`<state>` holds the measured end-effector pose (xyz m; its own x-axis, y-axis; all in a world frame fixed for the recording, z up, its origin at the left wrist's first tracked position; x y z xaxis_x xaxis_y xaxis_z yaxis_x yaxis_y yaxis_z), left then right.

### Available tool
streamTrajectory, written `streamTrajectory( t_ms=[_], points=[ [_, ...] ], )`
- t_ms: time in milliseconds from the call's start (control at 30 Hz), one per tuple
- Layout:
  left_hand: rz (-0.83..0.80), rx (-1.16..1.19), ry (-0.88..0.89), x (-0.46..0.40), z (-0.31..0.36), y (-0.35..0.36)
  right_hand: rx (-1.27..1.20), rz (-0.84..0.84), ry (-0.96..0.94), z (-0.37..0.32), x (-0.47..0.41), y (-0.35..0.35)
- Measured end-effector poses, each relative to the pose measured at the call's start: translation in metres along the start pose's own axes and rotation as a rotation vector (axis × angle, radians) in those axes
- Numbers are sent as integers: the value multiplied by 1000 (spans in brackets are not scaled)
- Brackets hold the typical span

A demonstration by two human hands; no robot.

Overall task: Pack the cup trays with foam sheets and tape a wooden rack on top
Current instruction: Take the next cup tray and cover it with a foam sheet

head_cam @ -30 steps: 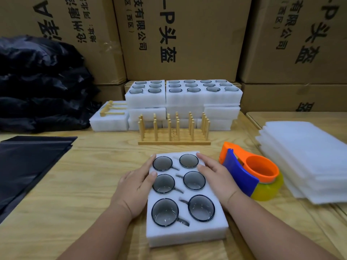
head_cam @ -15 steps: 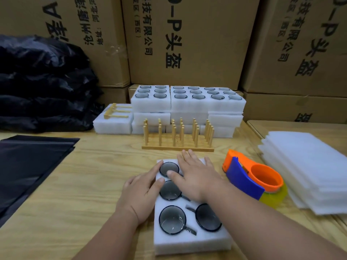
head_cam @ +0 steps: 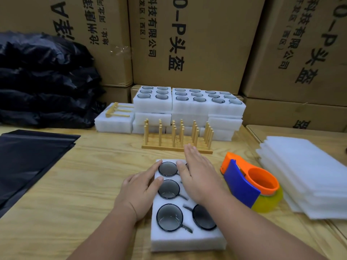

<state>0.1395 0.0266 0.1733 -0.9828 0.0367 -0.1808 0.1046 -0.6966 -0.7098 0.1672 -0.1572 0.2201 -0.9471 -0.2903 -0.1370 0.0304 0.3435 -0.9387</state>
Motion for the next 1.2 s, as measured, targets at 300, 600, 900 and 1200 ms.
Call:
streamTrajectory(
  t_ms=[300, 600, 900, 1200],
  points=[
    [-7, -14, -35, -3, -3, 3, 178, -262, -41, -27, -38, -14],
    [0, -13, -33, -4, -5, 5, 179, -234, -6, -46, -80, 24],
    [4, -74, -40, -4, -4, 4, 247, -111, 11, -40, -81, 33],
    [49, 23, -18, 0, -2, 0, -270, 195, -195, -5, -33, -48]
  ],
)
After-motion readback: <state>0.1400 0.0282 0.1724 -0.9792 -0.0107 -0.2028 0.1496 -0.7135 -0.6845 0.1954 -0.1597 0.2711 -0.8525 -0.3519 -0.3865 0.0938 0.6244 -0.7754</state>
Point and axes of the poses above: each hand's wrist, its own x-axis away from the middle knuckle, its own y-axis out of the palm, z = x × y, the point moved 5 cm from there along -x, towards the middle knuckle, and after that the axes turned 4 degrees about x, right-handed, at the moved point
